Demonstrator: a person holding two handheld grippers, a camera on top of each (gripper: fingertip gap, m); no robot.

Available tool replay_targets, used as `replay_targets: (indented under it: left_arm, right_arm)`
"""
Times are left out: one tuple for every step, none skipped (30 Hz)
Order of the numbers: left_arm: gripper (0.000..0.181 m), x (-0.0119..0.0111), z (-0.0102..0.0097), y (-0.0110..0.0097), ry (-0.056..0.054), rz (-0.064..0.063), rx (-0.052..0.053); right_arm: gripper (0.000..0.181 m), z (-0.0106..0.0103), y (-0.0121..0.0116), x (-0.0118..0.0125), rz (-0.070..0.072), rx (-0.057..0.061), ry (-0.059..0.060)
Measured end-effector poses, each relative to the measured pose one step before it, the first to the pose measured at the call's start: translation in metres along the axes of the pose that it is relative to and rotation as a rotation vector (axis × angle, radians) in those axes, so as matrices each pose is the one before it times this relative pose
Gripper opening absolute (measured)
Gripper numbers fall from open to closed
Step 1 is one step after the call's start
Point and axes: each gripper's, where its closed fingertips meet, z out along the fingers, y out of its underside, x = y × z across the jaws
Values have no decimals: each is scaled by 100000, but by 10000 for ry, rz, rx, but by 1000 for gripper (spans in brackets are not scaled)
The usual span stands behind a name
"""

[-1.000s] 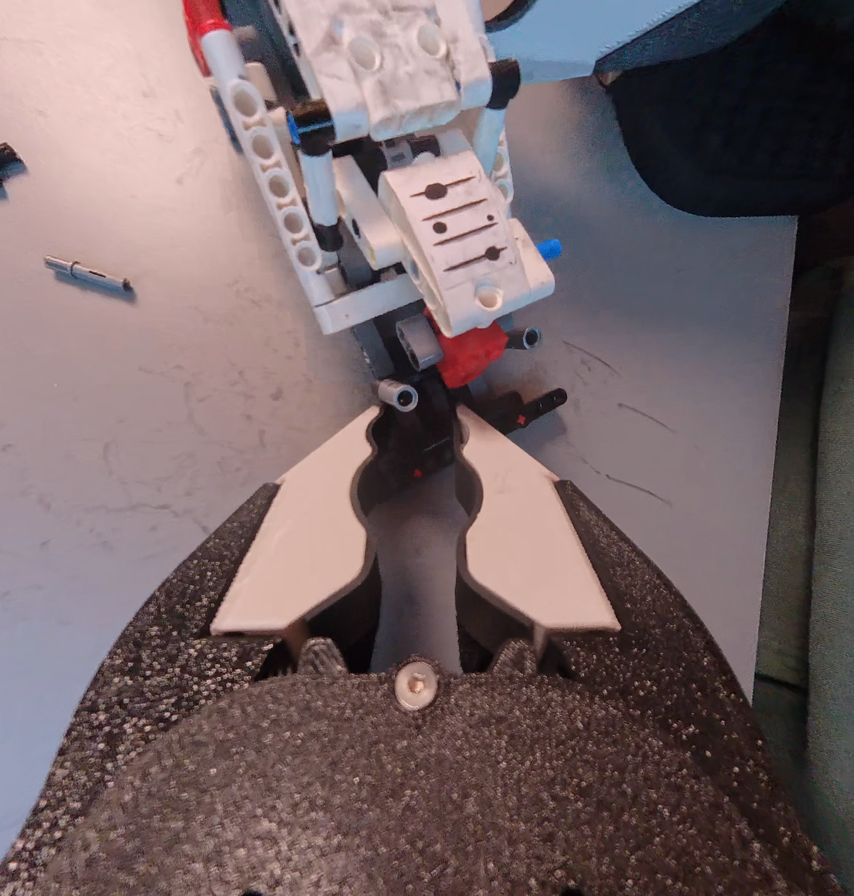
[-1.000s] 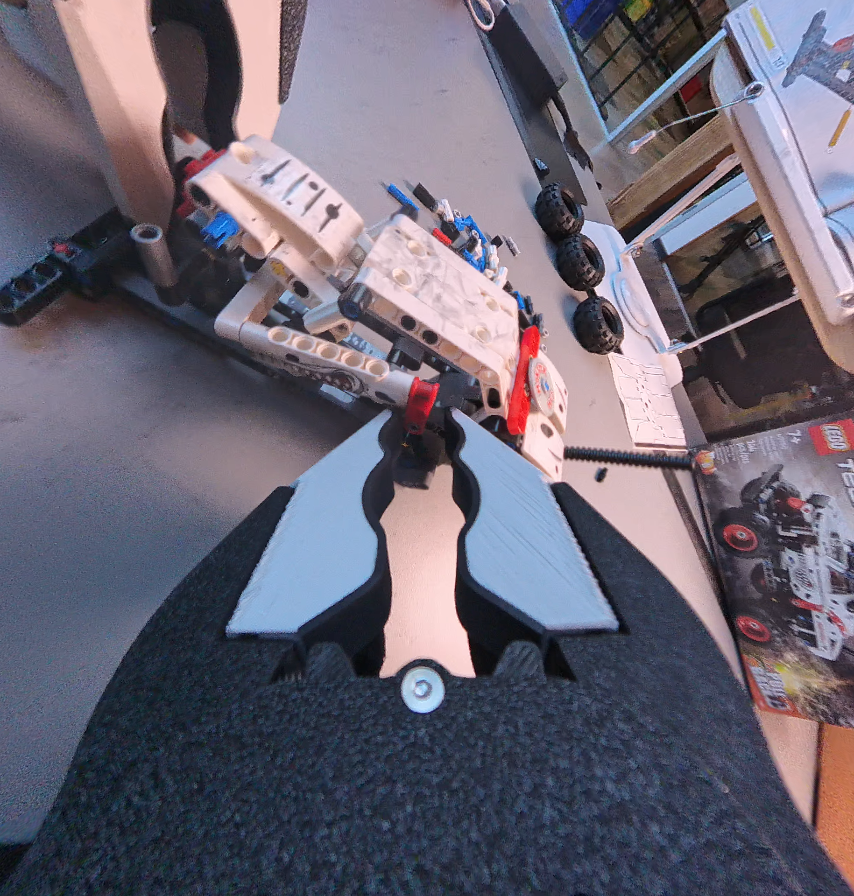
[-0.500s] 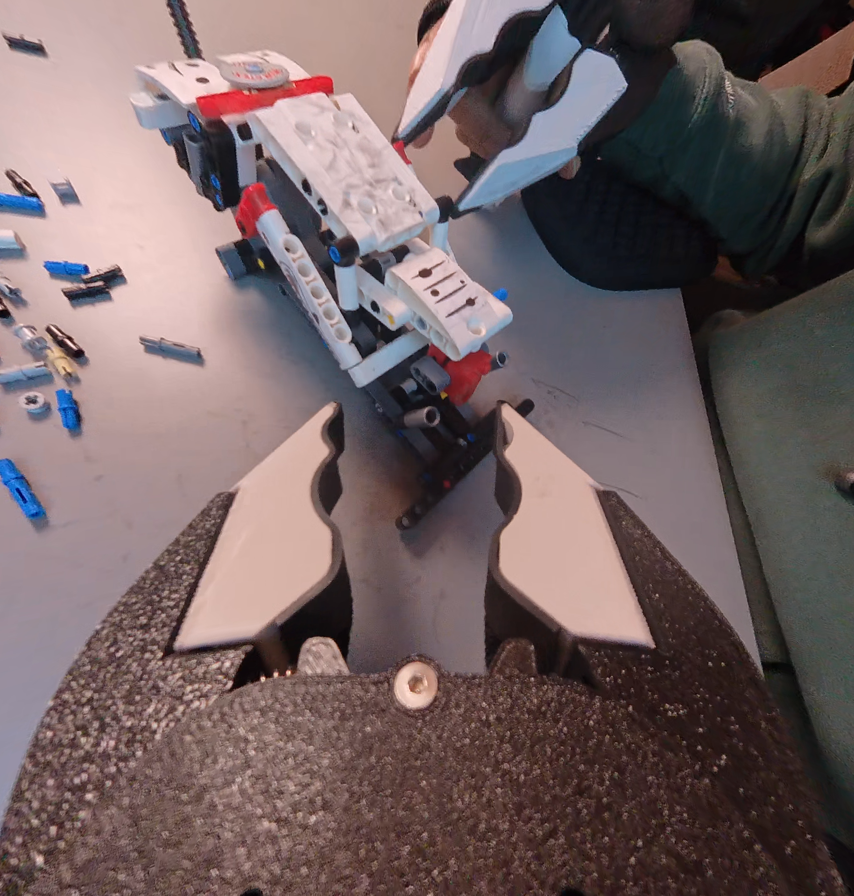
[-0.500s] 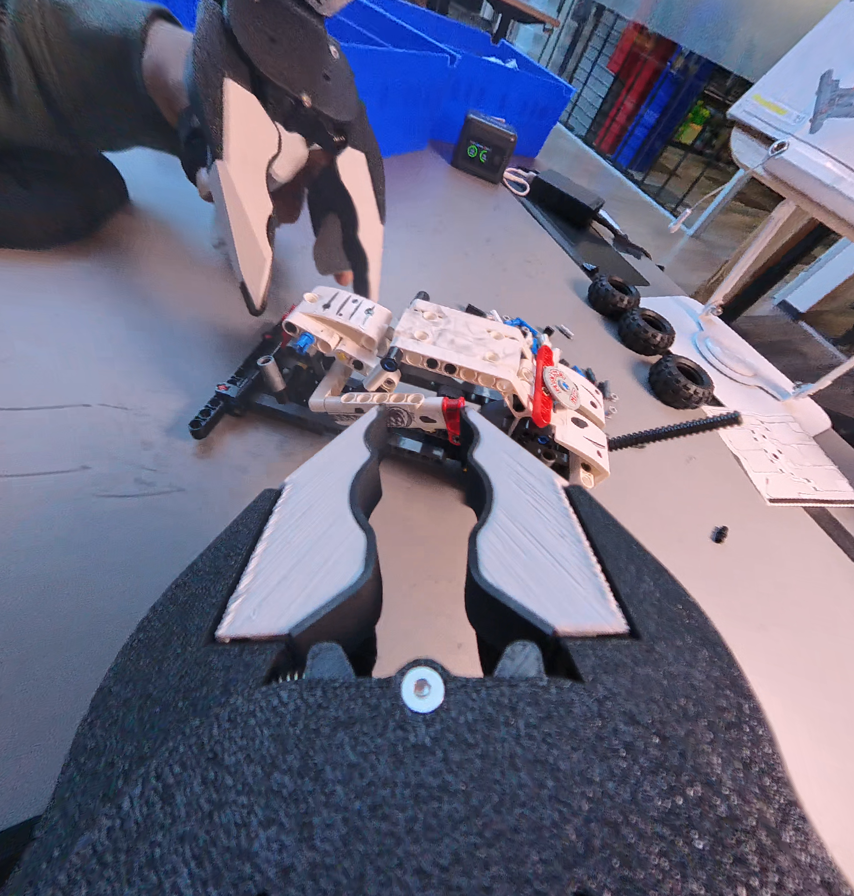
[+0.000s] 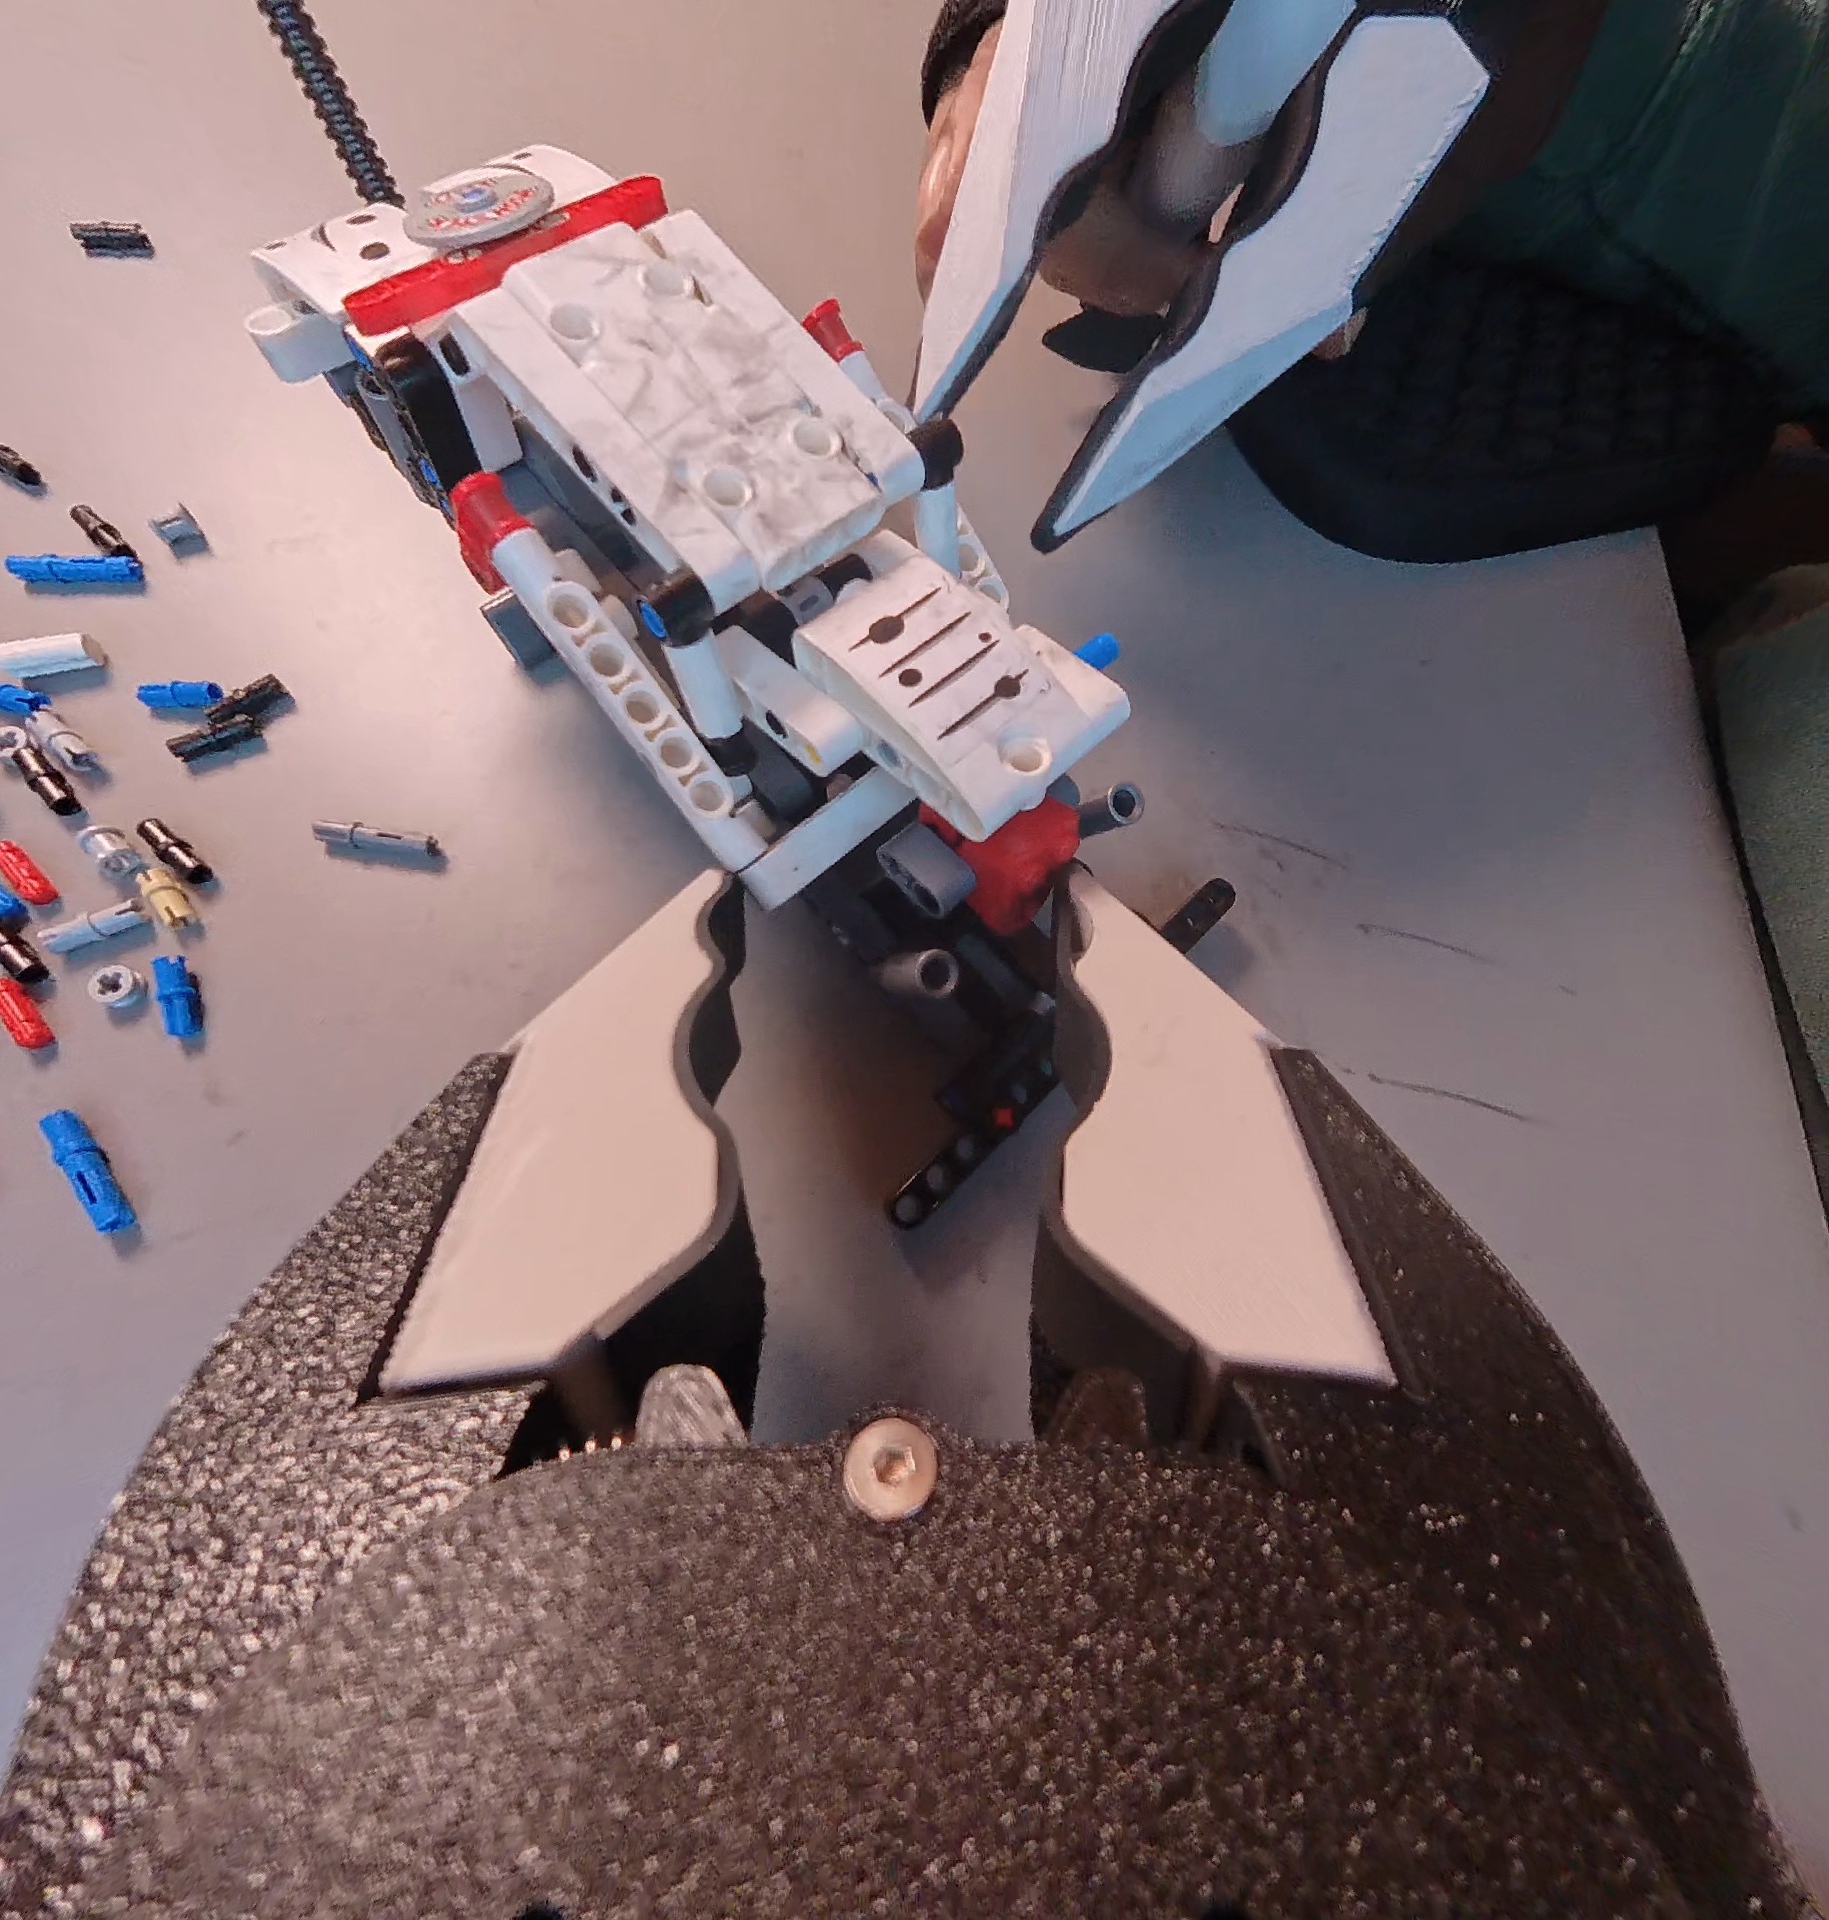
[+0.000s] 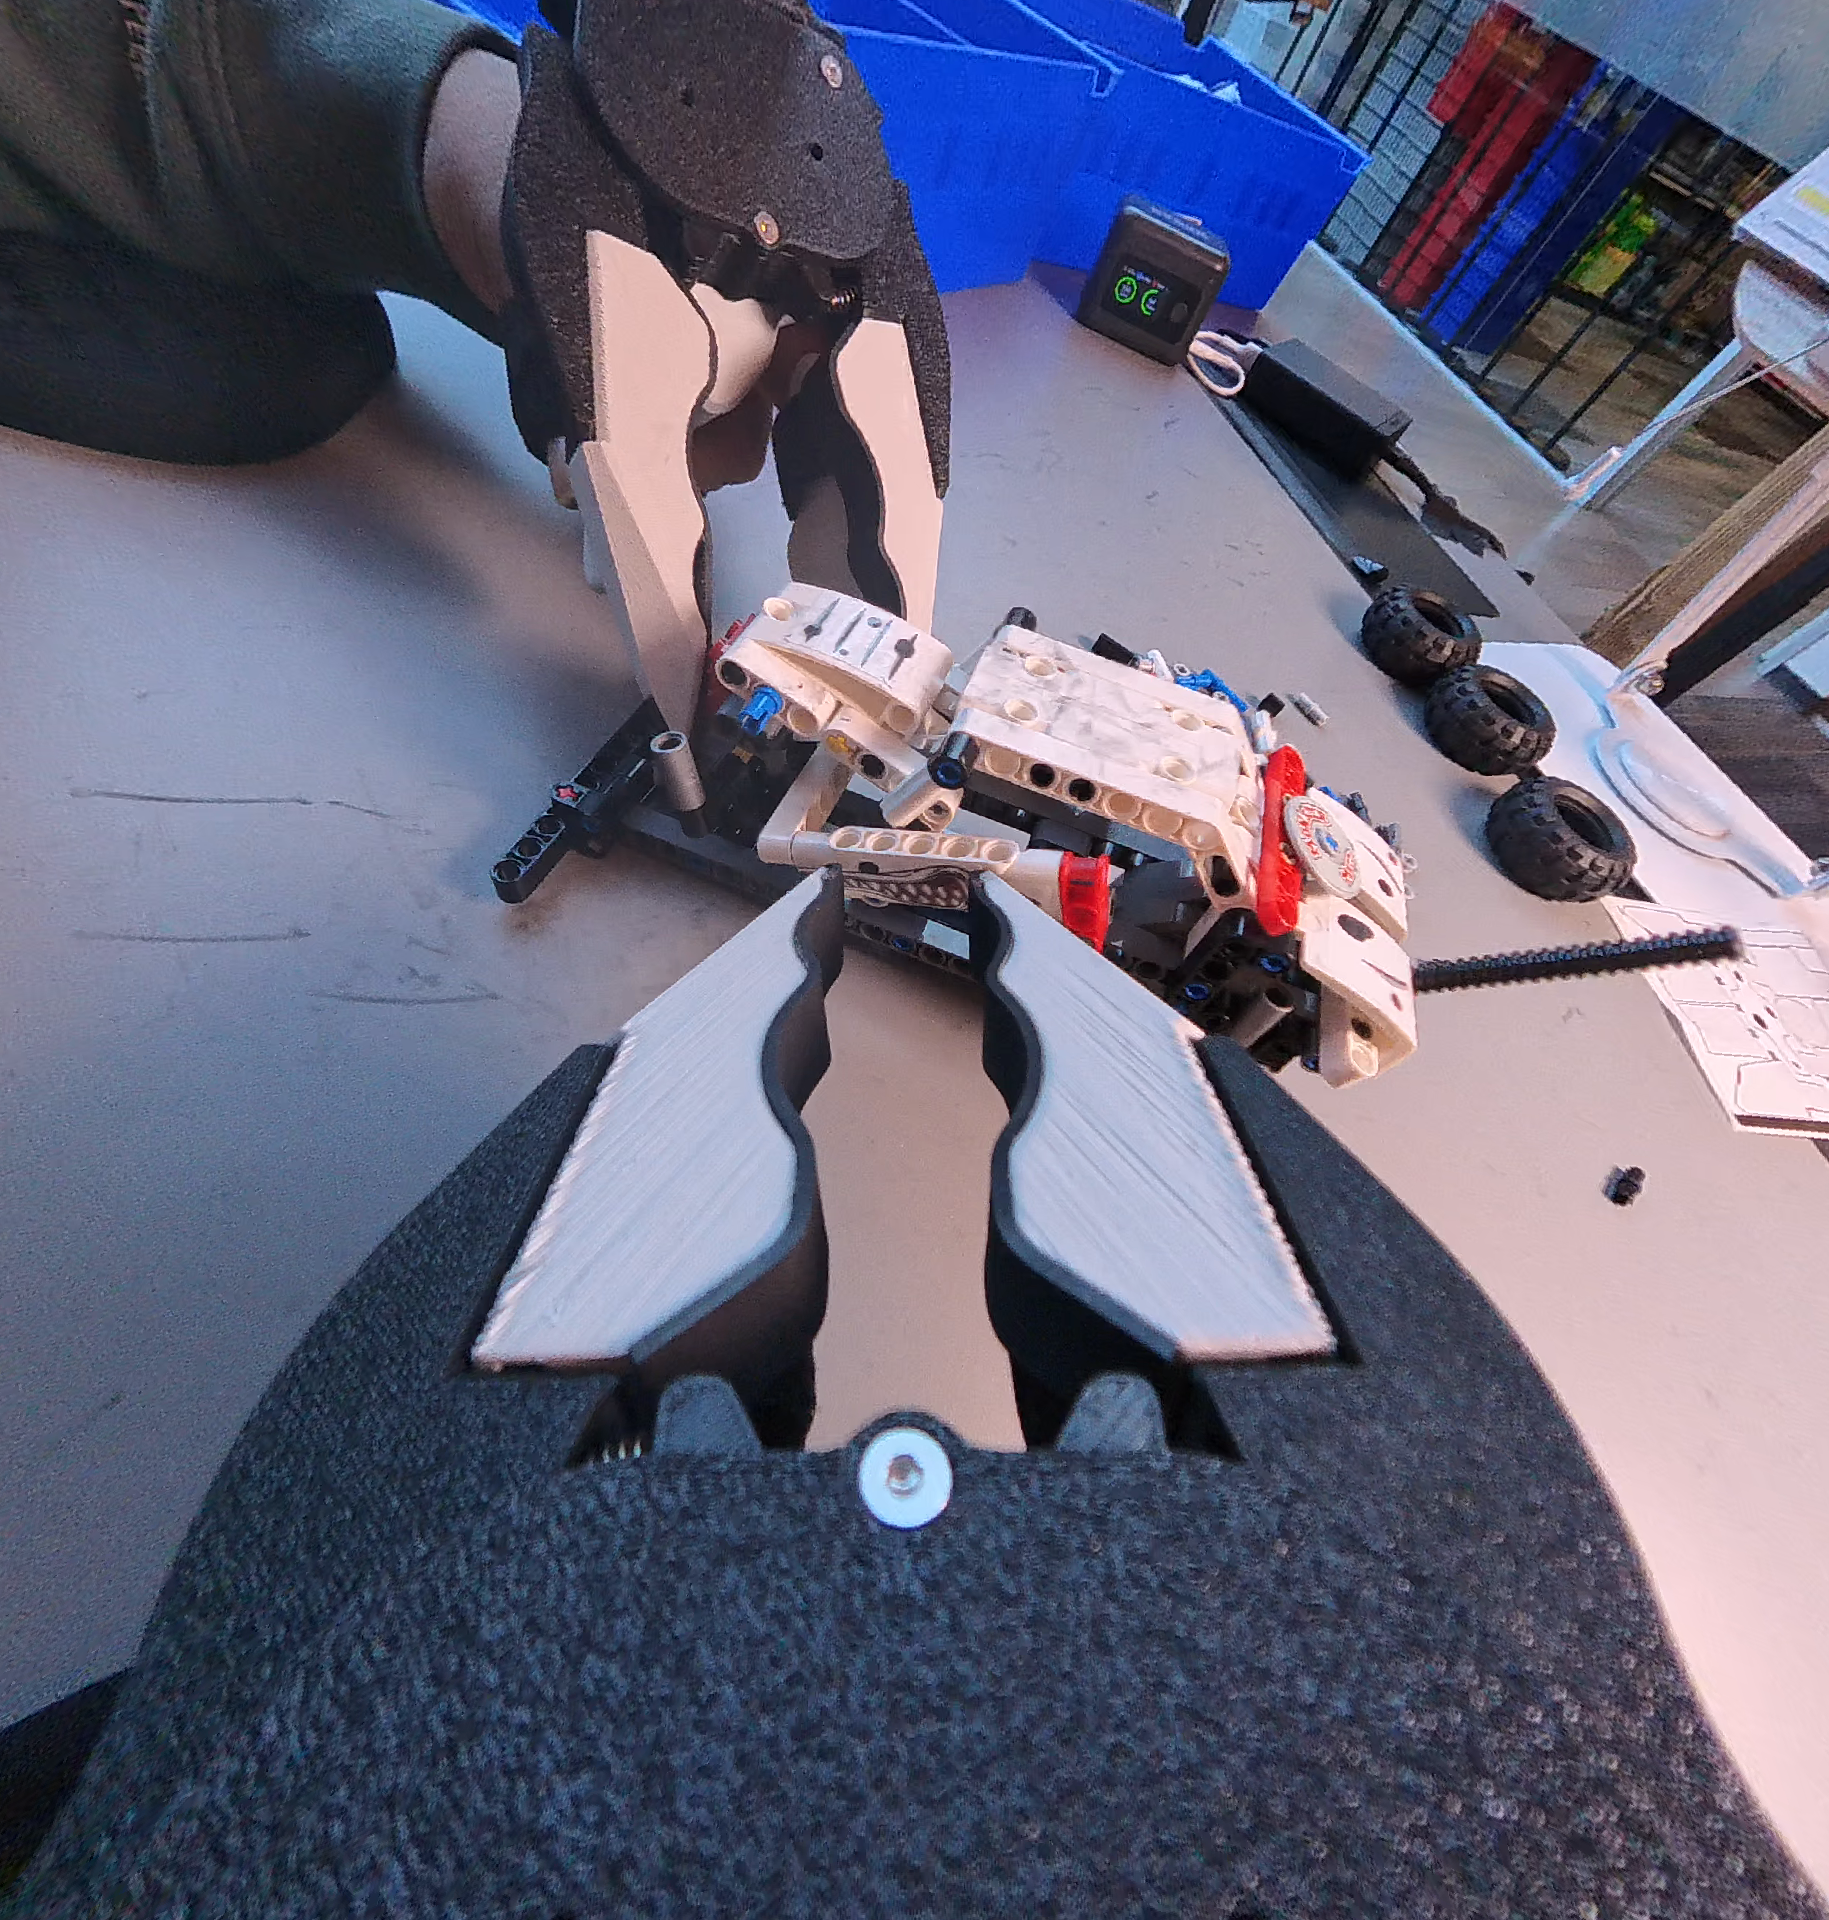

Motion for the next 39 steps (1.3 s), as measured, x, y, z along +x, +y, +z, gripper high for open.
replay_targets:
  left_arm:
    - [58, -49, 11, -46, -44, -36, 26]
    - [58, -55, 64, -53, -42, -50, 30]
    - [58, -68, 98, -73, -69, -67, 27]
    - [58, -75, 109, -82, -80, -56, 17]
    - [58, -100, 88, -66, -93, -74, 13]
    - [58, -73, 81, -66, -71, -68, 19]
    - [58, -43, 56, -34, -49, -29, 22]
    - [58, -20, 27, -25, -17, 4, 21]
    - [57, -19, 13, -29, -20, 17, 25]
    - [57, -43, 30, -23, -39, 3, 18]
    - [57, -70, 42, -34, -61, -23, 18]
    - [57, -108, 61, -65, -99, -61, 22]
    - [56, -115, 77, -66, -98, -88, 20]
    - [56, -98, 91, -65, -95, -96, 24]
    - [56, -48, 85, -57, -68, -82, 23]
    - [56, -19, 77, -47, -36, -51, 19]
    - [55, -35, 70, -22, -41, -49, 9]
    - [55, -17, 62, -12, -32, -47, 6]
    - [55, -32, 54, -11, -35, -14, 12]
    - [55, -33, 32, -2, -29, 0, 5]
    - [55, -24, 28, 5, -17, -10, -1]
    - [54, -31, 4, -10, -20, -15, 5]
    - [54, -44, 10, -10, -29, -7, 15]
    - [54, -72, 10, -1, -52, -4, 7]
    - [54, -46, 6, 6, -23, -2, 0]
    - [54, 1, 2, -13, 6, -2, 11]
    - [54, 13, -2, 6, 19, -3, 5]
    - [54, 29, -23, 10, 33, 23, -8]
    - [54, 10, -82, 18, 18, 110, -15]
    - [53, -21, -168, 21, -9, 217, -10]
    - [52, -49, -259, -78, -21, 248, 58]
    - [53, 2, -337, -247, 35, 182, 168]
    - [55, -2, -349, -274, 80, 83, 187]
    - [56, -54, -303, -259, 59, 50, 178]
    - [57, -137, -245, -161, -14, 84, 132]
    - [58, -198, -188, -34, -73, 125, 51]
    - [58, -146, -100, 94, -61, 138, -25]
    - [58, -66, -10, 120, -48, 127, -33]
    - [58, 55, 70, 73, 1, 88, -10]
  right_arm:
    - [22, -8, 53, -33, 6, -9, -31]
    - [20, 15, 21, -134, 56, 9, -97]
    - [20, 23, -16, -148, 20, 18, -79]
    - [20, 37, 3, -150, -41, -4, -63]
    - [19, 33, -6, -228, -52, -7, -96]
    - [19, 44, 5, -251, -29, -5, -115]
    - [19, 57, -3, -227, -22, -2, -96]
    - [19, 61, -42, -185, -32, 18, -65]
    - [19, 73, -99, -174, -17, 38, -59]
    - [19, 97, -136, -180, 16, 48, -65]
    - [19, 129, -154, -231, 25, 52, -98]
    - [20, 193, -105, -188, 18, 14, -49]
    - [22, 261, -3, -121, -7, -54, 6]
    - [24, 309, 74, -194, -17, -96, -26]
    - [26, 359, 156, -220, -5, -144, -42]
    - [27, 354, 196, -141, -3, -193, 2]
    - [28, 303, 60, 20, -18, -136, 85]
    - [27, 205, -97, 65, -27, -13, 105]
    - [25, 142, -96, 114, 12, -1, 105]
    - [22, 113, 42, 174, 38, -66, 119]
    - [18, 73, 108, 58, -1, -78, 47]
    - [16, -6, -1, -80, -23, 0, -36]
    - [12, -11, -1, -62, -71, 2, 2]
    - [7, -1, -9, -85, -82, 1, 8]
    - [6, 18, 8, -52, -67, -19, 23]
    - [6, -2, 4, 1, -28, -4, 11]
    - [6, -25, 12, 1, 23, 9, -23]
    - [6, -42, -2, 10, 38, 19, -31]
    - [6, -54, -8, 32, 33, 25, -6]
    - [8, -62, 9, 99, 40, 13, 45]
    - [11, -72, -4, 144, 51, 19, 59]
    - [15, -90, -12, 106, 69, 26, 13]
    - [17, -85, 9, 39, 94, 20, -35]
    - [18, -69, -30, 34, 94, 30, -24]
    - [18, -50, -89, -17, 52, 53, -34]
    - [18, 1, -135, -98, 27, 60, -51]
    - [18, 39, -86, -99, 7, 25, -30]
    - [18, 83, 0, -101, -44, -31, -12]
    - [18, 132, 136, -49, -76, -106, 27]
